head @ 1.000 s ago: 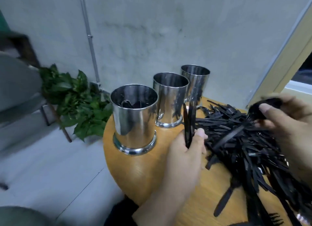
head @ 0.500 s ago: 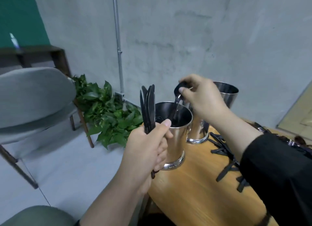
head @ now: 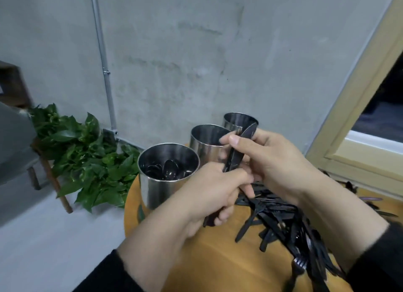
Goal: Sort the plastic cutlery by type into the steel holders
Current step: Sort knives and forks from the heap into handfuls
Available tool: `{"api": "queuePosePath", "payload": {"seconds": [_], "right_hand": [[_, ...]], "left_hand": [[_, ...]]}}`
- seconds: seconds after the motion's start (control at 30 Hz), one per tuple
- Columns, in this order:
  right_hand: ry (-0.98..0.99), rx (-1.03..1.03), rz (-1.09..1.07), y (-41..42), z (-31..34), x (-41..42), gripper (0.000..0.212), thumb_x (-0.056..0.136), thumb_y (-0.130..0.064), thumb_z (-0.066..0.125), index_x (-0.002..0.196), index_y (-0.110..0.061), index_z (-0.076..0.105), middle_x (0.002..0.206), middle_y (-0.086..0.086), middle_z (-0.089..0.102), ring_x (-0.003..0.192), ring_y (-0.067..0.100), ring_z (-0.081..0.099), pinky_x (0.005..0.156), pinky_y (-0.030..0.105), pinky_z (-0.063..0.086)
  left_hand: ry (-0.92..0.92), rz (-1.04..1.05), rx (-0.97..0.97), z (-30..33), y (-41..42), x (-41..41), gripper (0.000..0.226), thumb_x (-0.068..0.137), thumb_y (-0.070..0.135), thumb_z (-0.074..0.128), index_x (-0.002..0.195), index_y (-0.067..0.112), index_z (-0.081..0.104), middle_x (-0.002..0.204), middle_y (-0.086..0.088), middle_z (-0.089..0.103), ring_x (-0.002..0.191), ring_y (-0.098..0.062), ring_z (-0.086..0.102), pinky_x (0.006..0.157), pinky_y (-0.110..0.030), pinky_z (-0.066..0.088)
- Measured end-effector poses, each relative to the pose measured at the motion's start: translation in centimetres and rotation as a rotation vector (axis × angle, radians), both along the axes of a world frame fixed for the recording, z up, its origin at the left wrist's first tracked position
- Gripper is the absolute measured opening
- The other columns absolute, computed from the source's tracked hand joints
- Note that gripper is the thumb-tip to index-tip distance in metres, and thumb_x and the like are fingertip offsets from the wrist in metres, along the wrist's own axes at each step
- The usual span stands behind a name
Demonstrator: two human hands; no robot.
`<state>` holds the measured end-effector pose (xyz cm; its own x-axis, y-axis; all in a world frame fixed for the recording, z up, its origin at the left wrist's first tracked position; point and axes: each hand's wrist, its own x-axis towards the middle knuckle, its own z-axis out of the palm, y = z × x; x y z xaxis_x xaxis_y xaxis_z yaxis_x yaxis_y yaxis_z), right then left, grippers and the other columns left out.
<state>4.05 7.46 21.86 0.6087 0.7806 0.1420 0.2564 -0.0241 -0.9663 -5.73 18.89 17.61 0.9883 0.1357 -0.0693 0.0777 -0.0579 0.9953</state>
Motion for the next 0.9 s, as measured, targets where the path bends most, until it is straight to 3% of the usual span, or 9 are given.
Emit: {"api": "queuePosePath", "payload": {"seconds": [0.17,0.23,0.3,0.4,0.5,0.67,0.73,0.83,0.9], "right_hand": [[-0.007,0.050,-0.138,-2.2,0.1,4.9,0.043,0.099,-0.029,0.060,0.096,0.013,0.059,0.069,0.022,0.059,0.045,0.018,0.034,0.045,0.027,0.026],[-0.057,0.058,-0.247,-2.2,0.5,6.8,0.039,0.099,-0.029,0.060,0.093,0.009,0.060,0.060,0.012,0.062,0.044,0.016,0.036,0.046,0.028,0.024],[-0.089,0.124,-0.397,-1.8,1.4,9.1,0.030,0.099,-0.030,0.062,0.088,-0.002,0.061,0.064,0.013,0.066,0.047,0.015,0.040,0.048,0.028,0.030],[-0.112,0.254,-0.643,-0.6,2.6,14.2,0.023,0.098,-0.029,0.064,0.096,-0.007,0.062,0.078,0.008,0.075,0.050,0.013,0.049,0.051,0.025,0.043],[-0.149,0.280,-0.759,1.8,2.7,19.3,0.026,0.098,-0.028,0.063,0.102,-0.002,0.062,0.082,0.007,0.076,0.050,0.015,0.053,0.049,0.027,0.043],[-0.178,0.146,-0.780,5.6,0.7,25.2,0.029,0.098,-0.029,0.063,0.103,-0.001,0.063,0.081,0.005,0.073,0.048,0.012,0.055,0.052,0.027,0.047],[-0.134,0.001,-0.724,6.0,-0.6,26.6,0.042,0.094,-0.034,0.070,0.118,-0.002,0.060,0.097,0.011,0.070,0.061,0.020,0.062,0.063,0.035,0.055],[-0.150,-0.250,-0.696,4.4,-2.9,27.1,0.090,0.087,-0.048,0.074,0.154,-0.006,0.030,0.132,0.016,0.058,0.102,0.034,0.067,0.088,0.049,0.058],[-0.282,-0.298,-0.729,1.8,-4.2,25.8,0.086,0.091,-0.053,0.067,0.156,-0.011,0.029,0.147,0.012,0.051,0.124,0.031,0.058,0.101,0.050,0.050]], "left_hand": [[-0.011,-0.048,0.073,1.2,-1.5,4.7,0.008,0.096,0.023,0.063,0.093,0.016,0.062,0.058,-0.002,0.052,0.050,-0.019,0.056,0.052,-0.029,0.048],[-0.056,0.042,0.126,1.3,-1.5,6.5,0.017,0.093,0.032,0.070,0.108,0.031,0.062,0.082,0.011,0.067,0.074,-0.009,0.067,0.069,-0.028,0.054],[-0.144,0.221,0.312,1.3,-1.1,7.7,0.039,0.090,0.045,0.071,0.124,0.050,0.051,0.117,0.027,0.060,0.107,0.008,0.057,0.090,-0.018,0.043],[-0.284,0.456,0.407,1.6,0.1,8.5,0.054,0.096,0.048,0.060,0.147,0.044,0.044,0.143,0.026,0.047,0.130,0.003,0.044,0.109,-0.026,0.037],[-0.315,0.468,0.441,1.4,1.0,9.4,0.033,0.101,0.040,0.056,0.134,0.039,0.059,0.130,0.022,0.060,0.123,0.002,0.054,0.110,-0.032,0.045],[-0.264,0.420,0.521,0.7,0.7,10.6,0.023,0.103,0.031,0.055,0.122,0.036,0.067,0.114,0.022,0.065,0.108,0.009,0.057,0.092,-0.015,0.046],[-0.242,0.405,0.525,-0.1,0.2,10.9,0.022,0.103,0.030,0.055,0.121,0.036,0.067,0.113,0.021,0.065,0.106,0.010,0.056,0.087,-0.009,0.044],[-0.212,0.377,0.530,-2.2,-0.9,10.6,0.022,0.103,0.031,0.055,0.120,0.039,0.067,0.113,0.025,0.064,0.107,0.011,0.056,0.090,-0.012,0.046],[-0.164,0.348,0.543,-4.4,-2.0,9.9,0.020,0.103,0.032,0.054,0.117,0.042,0.066,0.110,0.028,0.061,0.106,0.014,0.053,0.090,-0.012,0.046]]}}
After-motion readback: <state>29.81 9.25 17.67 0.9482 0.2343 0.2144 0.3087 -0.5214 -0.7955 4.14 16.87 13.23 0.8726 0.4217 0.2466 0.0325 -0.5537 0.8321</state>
